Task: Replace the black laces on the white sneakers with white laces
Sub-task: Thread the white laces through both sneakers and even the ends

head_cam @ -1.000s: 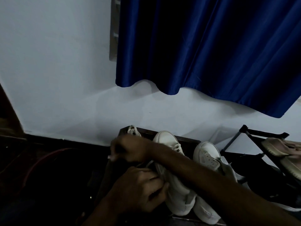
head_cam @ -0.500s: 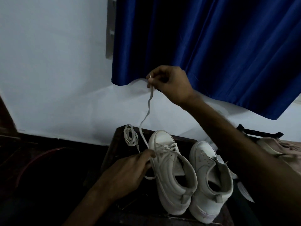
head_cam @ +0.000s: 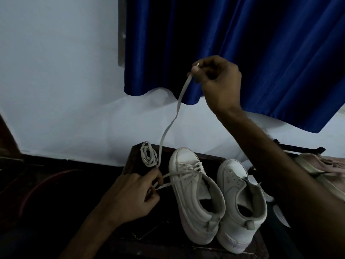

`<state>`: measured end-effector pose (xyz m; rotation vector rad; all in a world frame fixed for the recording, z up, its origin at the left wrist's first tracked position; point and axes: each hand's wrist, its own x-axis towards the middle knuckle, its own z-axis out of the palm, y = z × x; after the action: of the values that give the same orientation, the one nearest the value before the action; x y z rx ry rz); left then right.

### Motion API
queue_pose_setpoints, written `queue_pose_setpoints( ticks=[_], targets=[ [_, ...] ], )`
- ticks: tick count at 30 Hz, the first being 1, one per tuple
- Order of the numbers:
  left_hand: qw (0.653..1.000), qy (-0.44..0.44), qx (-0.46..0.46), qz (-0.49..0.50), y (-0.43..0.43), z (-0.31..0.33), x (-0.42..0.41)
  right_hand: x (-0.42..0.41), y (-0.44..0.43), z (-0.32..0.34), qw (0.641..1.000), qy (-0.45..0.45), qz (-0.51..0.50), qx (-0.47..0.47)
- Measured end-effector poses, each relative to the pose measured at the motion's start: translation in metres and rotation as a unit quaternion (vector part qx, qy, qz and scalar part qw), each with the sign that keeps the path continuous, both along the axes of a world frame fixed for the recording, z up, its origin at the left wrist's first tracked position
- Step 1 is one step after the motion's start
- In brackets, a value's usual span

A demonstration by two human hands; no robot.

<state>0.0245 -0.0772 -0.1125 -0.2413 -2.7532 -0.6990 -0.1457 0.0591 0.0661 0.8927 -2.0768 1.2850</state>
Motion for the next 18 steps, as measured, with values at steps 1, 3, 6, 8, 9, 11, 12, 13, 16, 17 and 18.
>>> queue_pose_setpoints(
  ticks=[1,3,6,8,9,11,12,13,16,17,18],
  targets=[
    [1.000,-0.019,0.023,-0.008,-0.001,0.002,0.001,0.001,0.002,0.003,1.000,0.011,-0.006,-0.010],
    [0.996,-0.049,0.067,-0.026,-0.004,0.007,0.003,-0.002,0.008,0.013,0.997,0.034,-0.026,-0.064],
    [0.995,-0.070,0.060,-0.037,-0.012,0.005,0.006,-0.014,0.020,0.036,0.984,0.034,-0.042,-0.170],
    [0.996,-0.075,0.023,-0.034,-0.013,0.001,0.006,-0.022,0.025,0.047,0.981,0.020,-0.034,-0.188],
    [0.997,-0.077,0.004,-0.030,-0.014,-0.002,0.005,-0.023,0.025,0.050,0.983,0.010,-0.021,-0.185],
    [0.998,-0.052,-0.045,-0.008,-0.014,-0.005,0.003,-0.022,0.020,0.050,0.986,-0.015,0.015,-0.166],
    [0.996,-0.025,-0.085,0.004,-0.013,-0.004,0.001,-0.017,0.017,0.047,0.987,-0.030,0.038,-0.154],
    [0.992,0.013,-0.123,0.017,-0.013,-0.004,-0.001,-0.011,0.014,0.042,0.987,-0.052,0.064,-0.138],
    [0.980,0.132,-0.141,0.055,-0.007,0.002,-0.006,0.014,0.005,0.019,0.983,-0.127,0.127,-0.044],
    [0.977,0.167,-0.126,0.052,-0.005,0.002,-0.009,0.022,0.003,0.010,0.979,-0.147,0.142,-0.012],
    [0.972,0.200,-0.110,0.048,-0.002,0.003,-0.011,0.030,0.003,0.002,0.975,-0.159,0.156,0.016]
  ],
)
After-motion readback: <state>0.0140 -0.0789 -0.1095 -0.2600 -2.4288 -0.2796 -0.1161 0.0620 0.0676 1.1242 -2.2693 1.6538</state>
